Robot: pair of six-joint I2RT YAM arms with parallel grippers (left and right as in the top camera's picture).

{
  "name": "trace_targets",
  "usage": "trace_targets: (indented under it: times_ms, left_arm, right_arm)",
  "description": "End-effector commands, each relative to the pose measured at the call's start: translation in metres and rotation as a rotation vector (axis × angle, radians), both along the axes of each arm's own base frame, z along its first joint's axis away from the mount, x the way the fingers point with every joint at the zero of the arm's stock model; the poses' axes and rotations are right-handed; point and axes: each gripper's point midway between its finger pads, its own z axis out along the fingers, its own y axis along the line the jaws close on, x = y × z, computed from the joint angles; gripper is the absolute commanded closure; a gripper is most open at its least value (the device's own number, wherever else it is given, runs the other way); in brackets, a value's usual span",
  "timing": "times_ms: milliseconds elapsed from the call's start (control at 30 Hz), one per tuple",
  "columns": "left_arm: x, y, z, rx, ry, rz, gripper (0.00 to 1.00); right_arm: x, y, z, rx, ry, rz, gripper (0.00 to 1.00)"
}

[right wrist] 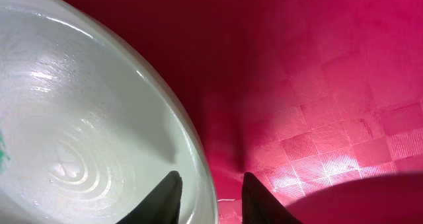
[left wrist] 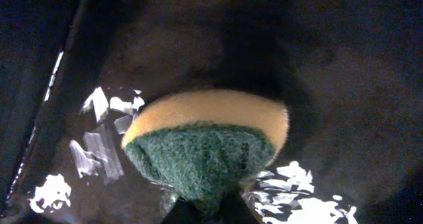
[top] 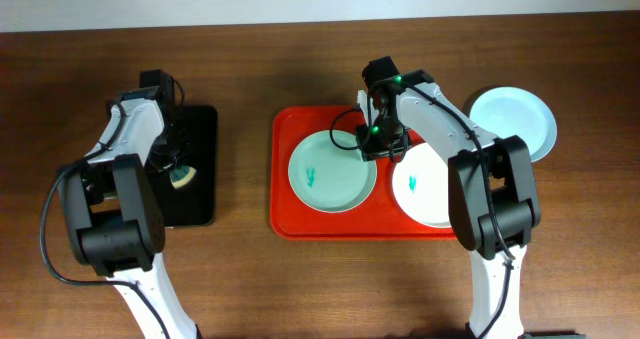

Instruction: Clean dirty plates on tray and stack at the side

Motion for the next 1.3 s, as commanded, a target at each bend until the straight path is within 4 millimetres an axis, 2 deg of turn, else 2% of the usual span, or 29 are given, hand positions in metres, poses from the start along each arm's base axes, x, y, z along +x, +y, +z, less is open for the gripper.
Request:
trace_targets:
  times_ms: [0, 67, 167, 267, 367, 467, 633, 700, 767, 833, 900, 1000, 1067, 1133, 1167, 1267]
  left_arm:
    - [-0.004, -0.002, -0.012, -0.031, 0.04, -0.018, 1.0]
    - [-0.002, -0.001, -0.004, -0.03, 0.04, -0.039, 1.0]
    - [0.005, 0.0, 0.021, -0.025, 0.01, -0.04, 1.0]
    - [0.014, 0.0, 0.064, -0.016, -0.066, -0.044, 1.0]
    - [0.011, -0.002, 0.093, -0.019, -0.113, -0.045, 1.0]
    - [0.01, -0.002, 0.09, -0.019, -0.108, -0.044, 1.0]
    - [-0.001, -0.004, 0.05, -0.027, -0.062, -0.044, 1.0]
    - [-0.005, -0.005, 0.045, -0.031, -0.047, -0.051, 1.0]
    - [0.001, -0.015, 0.057, -0.083, -0.081, -0.132, 1.0]
    - [0.008, -0.026, 0.077, -0.141, -0.14, -0.19, 1.0]
    - [0.011, -0.033, 0.097, -0.171, -0.196, -0.202, 1.0]
    - [0.012, -0.048, 0.127, -0.225, -0.282, -0.227, 1.0]
    - [0.012, -0.065, 0.143, -0.267, -0.323, -0.262, 1.0]
    - [0.008, -0.083, 0.145, -0.302, -0.317, -0.296, 1.0]
    - [0.007, -0.089, 0.145, -0.313, -0.31, -0.308, 1.0]
    - [0.001, -0.121, 0.142, -0.337, -0.281, -0.382, 1.0]
  right_arm:
    - [-0.003, 0.0, -0.001, 0.01, 0.012, -0.009, 0.68]
    - [-0.003, 0.0, -0.001, 0.01, 0.012, -0.009, 0.68]
    - [-0.003, 0.0, -0.001, 0.01, 0.012, -0.009, 0.69]
    - [-0.002, 0.0, -0.001, 0.011, 0.01, -0.01, 0.69]
    - [0.0, 0.001, -0.001, 0.013, 0.003, -0.01, 0.69]
    - [0.001, 0.001, -0.001, 0.015, -0.004, -0.01, 0.69]
    - [0.001, 0.002, -0.001, 0.016, -0.005, -0.01, 0.7]
    - [0.001, 0.002, -0.001, 0.016, -0.004, -0.01, 0.7]
    - [0.0, 0.001, -0.002, 0.014, 0.001, -0.01, 0.7]
    - [-0.006, -0.001, -0.002, 0.006, 0.027, -0.01, 0.69]
    - [-0.013, -0.003, -0.002, -0.004, 0.055, -0.01, 0.63]
    - [-0.02, -0.005, -0.002, -0.013, 0.084, -0.011, 0.63]
    - [-0.019, -0.005, -0.002, -0.012, 0.08, -0.012, 0.81]
    - [-0.018, -0.005, -0.002, -0.01, 0.076, -0.012, 0.92]
    - [-0.018, -0.005, -0.002, -0.01, 0.075, -0.012, 0.96]
    - [-0.016, -0.004, -0.003, -0.009, 0.074, -0.038, 0.96]
